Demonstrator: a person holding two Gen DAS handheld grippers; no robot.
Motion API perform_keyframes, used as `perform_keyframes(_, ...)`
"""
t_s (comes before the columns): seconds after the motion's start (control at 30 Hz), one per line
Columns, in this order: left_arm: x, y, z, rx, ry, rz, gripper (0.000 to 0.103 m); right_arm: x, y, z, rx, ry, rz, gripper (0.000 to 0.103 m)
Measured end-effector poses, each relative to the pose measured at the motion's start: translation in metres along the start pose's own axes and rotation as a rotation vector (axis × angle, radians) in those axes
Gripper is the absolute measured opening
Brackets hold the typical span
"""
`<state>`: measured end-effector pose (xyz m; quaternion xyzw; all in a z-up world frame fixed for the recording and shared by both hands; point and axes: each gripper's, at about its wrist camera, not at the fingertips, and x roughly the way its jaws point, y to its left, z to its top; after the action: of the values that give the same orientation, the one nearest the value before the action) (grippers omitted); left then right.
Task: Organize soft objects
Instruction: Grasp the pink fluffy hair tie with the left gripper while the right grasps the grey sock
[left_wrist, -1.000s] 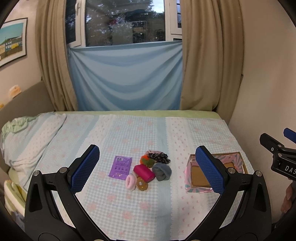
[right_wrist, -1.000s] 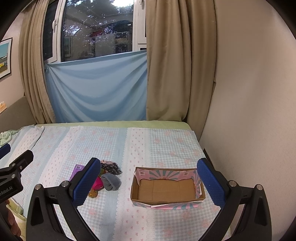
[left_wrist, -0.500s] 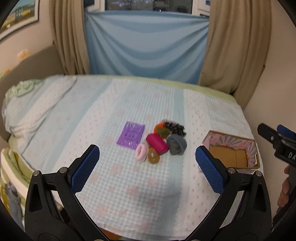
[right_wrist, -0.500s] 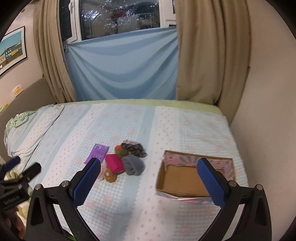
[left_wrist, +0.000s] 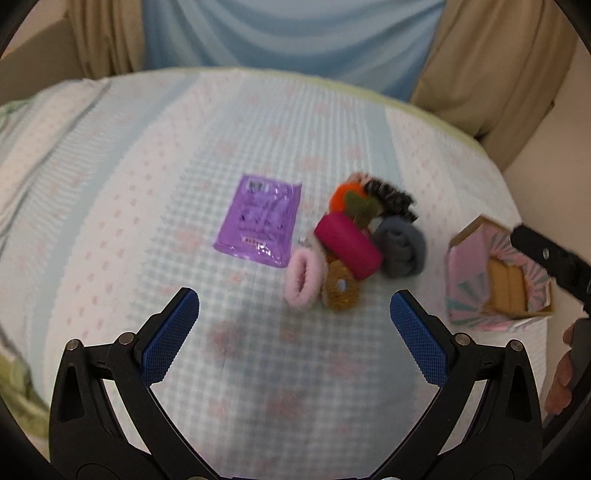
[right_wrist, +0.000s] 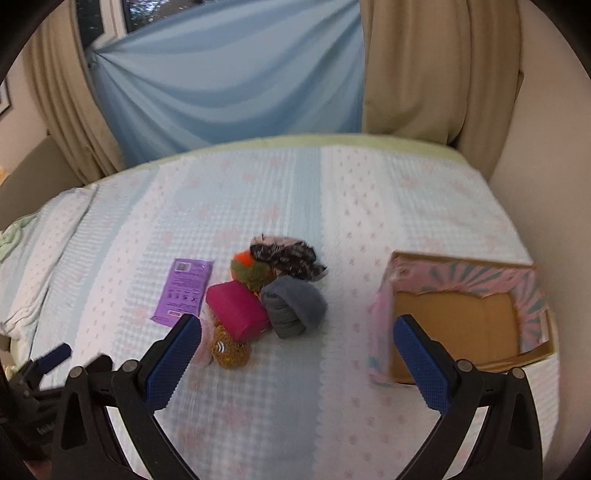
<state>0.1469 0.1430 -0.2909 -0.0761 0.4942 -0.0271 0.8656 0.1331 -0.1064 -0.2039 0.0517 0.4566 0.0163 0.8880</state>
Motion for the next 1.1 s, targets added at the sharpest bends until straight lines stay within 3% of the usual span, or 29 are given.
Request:
perform_keyframes(0.3, 0.109, 0.012, -0.017, 0.067, 0.081, -0.055, 0.097, 0.119, 0.019, -0.012, 0.100, 0.082, -0.031, 0.103)
perform_keyframes(0.37, 0.123, 0.015, -0.019, 0.069, 0.092, -0.065, 0.095, 0.139, 0.017, -0.015, 0.115, 0.095, -0.043, 0.103)
perform_keyframes(0.5, 0.150, 0.019, -0.020, 0.071, 0.119, -0.088, 0.082, 0.171, 0.013, -0.023, 0.153, 0.117, -0.054, 0.103)
perform_keyframes(0.63, 0.163, 0.017, -0.021, 0.091, 0.131, -0.125, 0.081, 0.195, 0.011, -0.026, 0.181, 0.130, -0.058, 0.100)
perform_keyframes(0.7, 0.167, 0.011, -0.020, 0.119, 0.139, -0.130, 0.070, 0.206, 0.009, -0.027, 0.198, 0.136, -0.054, 0.098)
perform_keyframes(0.93, 0.178, 0.004, -0.016, 0.142, 0.168, -0.167, 0.045, 0.228, -0.004, -0.023, 0.290, 0.145, -0.050, 0.083)
perform_keyframes(1.0, 0.179, 0.001, -0.016, 0.154, 0.172, -0.176, 0.032, 0.229, -0.008, -0.022, 0.308, 0.139, -0.047, 0.074)
perform_keyframes(1.1, 0.178, -0.004, -0.017, 0.167, 0.172, -0.175, 0.027, 0.231, -0.008, -0.020, 0.312, 0.138, -0.040, 0.061)
